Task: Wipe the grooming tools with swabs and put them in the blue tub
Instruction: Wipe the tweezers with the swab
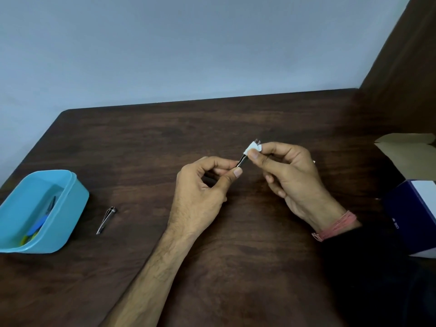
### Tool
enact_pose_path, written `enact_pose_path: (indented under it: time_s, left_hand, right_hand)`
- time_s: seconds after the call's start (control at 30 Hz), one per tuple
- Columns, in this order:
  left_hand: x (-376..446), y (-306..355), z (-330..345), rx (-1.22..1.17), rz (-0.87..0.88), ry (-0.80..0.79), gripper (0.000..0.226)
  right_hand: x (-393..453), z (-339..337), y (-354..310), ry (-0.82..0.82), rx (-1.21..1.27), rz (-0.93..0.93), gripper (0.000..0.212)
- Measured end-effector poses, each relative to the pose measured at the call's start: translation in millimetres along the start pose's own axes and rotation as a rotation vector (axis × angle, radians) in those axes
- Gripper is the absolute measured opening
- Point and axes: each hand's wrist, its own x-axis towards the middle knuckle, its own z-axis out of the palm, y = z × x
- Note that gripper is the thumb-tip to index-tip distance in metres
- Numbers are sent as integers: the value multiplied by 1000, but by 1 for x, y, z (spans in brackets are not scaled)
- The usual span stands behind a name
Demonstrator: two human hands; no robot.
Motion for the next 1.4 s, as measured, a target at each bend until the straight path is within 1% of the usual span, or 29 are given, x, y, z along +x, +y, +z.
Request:
enact_pose_path:
  time_s: [0.1,0.17,0.23,0.33,0.4,0.5,0.6,0.7,0.83,0.97,1.1,1.2,1.27,1.33,1.4]
  left_hand:
    - [0,-1,-1,1,2,-15,7]
    - [1,-2,-2,2,0,-5,7]
    - [0,-2,-3,-4,-3,-1,7]
    - [1,-1,-2,-12,-3,-10,6]
    - [0,-1,-2,-19,0,-4,6]
    - [0,-1,-2,-20,8,-6,5]
    - [0,0,-1,-15,14,7,8]
    - [0,0,-2,0,36,11,10]
    - [0,0,-3,-7,56,15,12]
    - [0,-1,-2,-3,58,14,13]
    - [1,-4,-1,14,64,32,13]
    - [2,-6,-1,19,71,46,14]
    - [1,-5,-1,22,77,49,14]
    - [1,-5,-2,19,82,51,14]
    - [1,-5,-3,17,84,55,14]
  right_hand:
    - [0,-1,-1,11,25,5,12]
    - [0,-1,0,-21,-25,7,21]
    - [0,0,1,-14,-58,1,30]
    - [-1,1,0,24,-27,4,24]
    - [-2,1,0,10,-49,8,23]
    - [-2,1,-3,10,-47,14,14]
    - [-2,2,-5,27,-12,20,15]
    - [-2,3,-7,23,6,13,11]
    - [-1,2,-6,22,38,5,22]
    - [-1,1,-5,26,38,10,22]
    - [-1,1,-2,13,39,-4,22]
    - [-1,0,-3,-14,61,14,12]
    - [0,-1,-2,-62,58,15,9]
    - [1,-1,0,-104,13,-5,12]
    - [1,0,4,-100,-59,-42,11]
